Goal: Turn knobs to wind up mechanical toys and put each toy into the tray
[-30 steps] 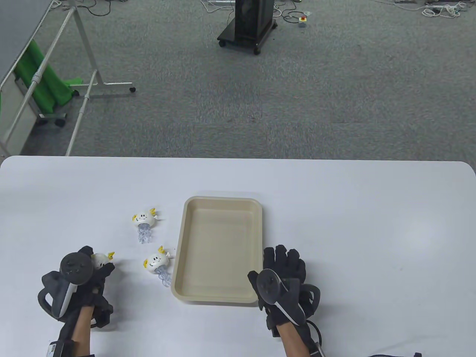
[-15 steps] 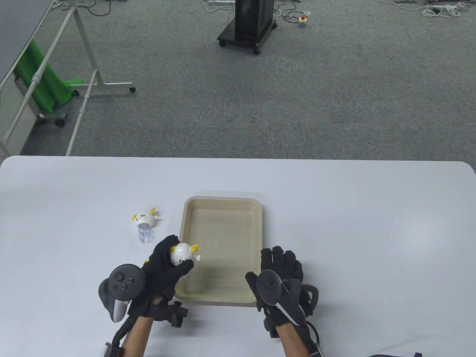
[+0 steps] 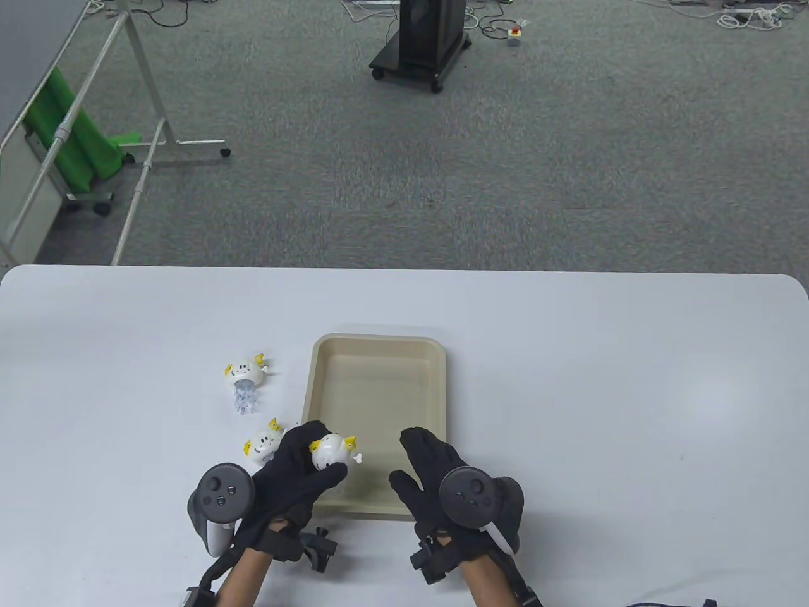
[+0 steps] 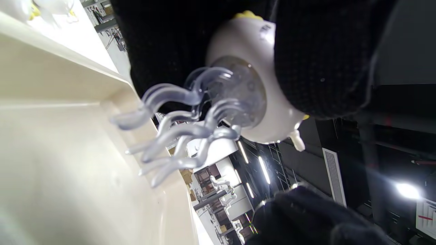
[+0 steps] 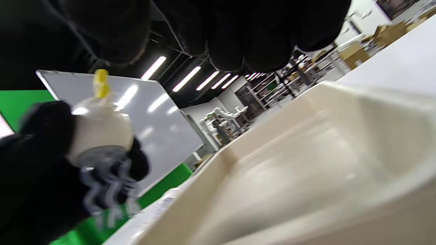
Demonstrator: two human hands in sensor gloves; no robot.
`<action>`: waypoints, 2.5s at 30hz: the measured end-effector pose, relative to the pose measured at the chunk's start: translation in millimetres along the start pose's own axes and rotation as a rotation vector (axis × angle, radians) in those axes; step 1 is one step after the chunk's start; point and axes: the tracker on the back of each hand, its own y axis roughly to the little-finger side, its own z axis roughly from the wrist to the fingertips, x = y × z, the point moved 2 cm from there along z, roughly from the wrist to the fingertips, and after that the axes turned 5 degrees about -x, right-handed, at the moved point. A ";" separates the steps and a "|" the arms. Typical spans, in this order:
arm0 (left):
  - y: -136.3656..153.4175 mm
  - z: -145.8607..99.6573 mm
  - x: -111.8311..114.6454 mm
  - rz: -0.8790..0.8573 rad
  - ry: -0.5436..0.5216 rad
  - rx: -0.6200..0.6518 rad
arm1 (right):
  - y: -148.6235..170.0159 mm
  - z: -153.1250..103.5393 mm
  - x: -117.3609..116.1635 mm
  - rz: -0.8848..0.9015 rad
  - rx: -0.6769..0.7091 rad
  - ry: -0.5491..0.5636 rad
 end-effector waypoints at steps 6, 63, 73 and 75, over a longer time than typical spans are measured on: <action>-3.0 -2.0 6.4 -0.012 0.026 0.007 | -12.4 -4.6 -4.9 0.032 0.073 0.004; -7.0 -1.9 14.4 0.064 0.042 0.014 | 27.6 28.5 -46.5 0.608 -0.527 -0.264; -3.2 -1.8 9.4 0.021 0.015 -0.008 | -2.7 16.6 -13.3 0.242 -0.088 0.019; -3.0 -1.9 8.6 0.016 0.011 -0.009 | -14.2 11.3 -13.2 0.110 -0.009 0.022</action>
